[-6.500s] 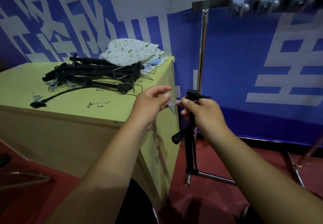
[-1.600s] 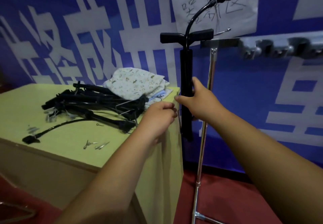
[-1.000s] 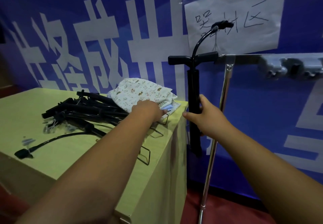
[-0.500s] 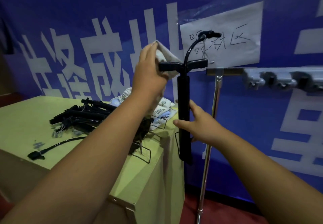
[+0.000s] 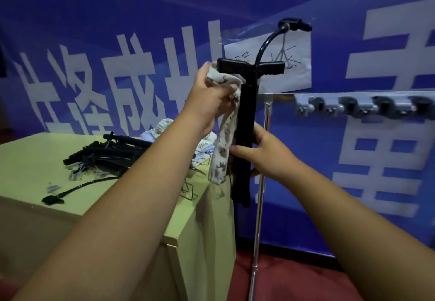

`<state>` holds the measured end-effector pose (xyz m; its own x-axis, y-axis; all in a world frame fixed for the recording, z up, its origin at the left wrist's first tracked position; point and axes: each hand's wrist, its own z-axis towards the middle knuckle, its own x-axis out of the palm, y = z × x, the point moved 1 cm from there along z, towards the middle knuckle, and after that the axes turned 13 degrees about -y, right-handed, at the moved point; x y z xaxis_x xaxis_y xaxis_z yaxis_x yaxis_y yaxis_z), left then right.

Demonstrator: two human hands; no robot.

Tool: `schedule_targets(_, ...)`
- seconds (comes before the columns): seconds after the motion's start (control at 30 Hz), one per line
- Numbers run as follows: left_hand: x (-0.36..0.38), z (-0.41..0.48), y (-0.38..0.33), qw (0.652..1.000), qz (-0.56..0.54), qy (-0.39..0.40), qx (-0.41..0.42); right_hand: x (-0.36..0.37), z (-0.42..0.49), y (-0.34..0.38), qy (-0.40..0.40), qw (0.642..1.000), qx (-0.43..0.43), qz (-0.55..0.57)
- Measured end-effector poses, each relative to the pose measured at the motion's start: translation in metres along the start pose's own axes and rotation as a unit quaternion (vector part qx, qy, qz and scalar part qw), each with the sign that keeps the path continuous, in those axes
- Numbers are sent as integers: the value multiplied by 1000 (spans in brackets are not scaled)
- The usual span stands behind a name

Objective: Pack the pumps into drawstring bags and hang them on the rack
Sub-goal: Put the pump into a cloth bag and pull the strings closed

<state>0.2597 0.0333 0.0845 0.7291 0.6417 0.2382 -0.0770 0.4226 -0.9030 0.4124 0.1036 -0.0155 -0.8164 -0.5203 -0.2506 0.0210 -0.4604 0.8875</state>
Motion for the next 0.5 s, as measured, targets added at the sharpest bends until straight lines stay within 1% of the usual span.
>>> schedule_targets(0.03,-2,-6,8,1000,-13,-3,-28,-2,-5,-1,-5,1000,6,-2)
schedule_targets(0.07,-6,-14,16,999,0,-8,-47,-5,-11,-3,-10,1000,16,-1)
schedule_targets(0.1,-10,-25,24,998,43,-12,-52,-7,-16,-5,-17,999,30,7)
schedule_targets(0.13,-14,-34,35,993,110,-9,-45,-8,-21,-9,-25,998,47,14)
schedule_targets(0.2,-26,-56,63,971,234,7,-39,-9,-30,-22,-48,996,70,10)
schedule_targets(0.23,-29,-68,75,961,271,23,-56,-9,-34,-29,-57,995,79,6)
schedule_targets(0.3,-35,-92,104,943,309,58,-109,-9,-46,-46,-73,992,101,0)
schedule_targets(0.33,-38,-105,116,933,328,84,-121,-8,-53,-55,-78,991,109,-6)
schedule_targets(0.4,-42,-129,144,911,369,143,-119,-8,-68,-72,-84,987,134,-14)
schedule_targets(0.5,-46,-153,183,907,375,178,-75,-7,-82,-101,-91,981,167,-24)
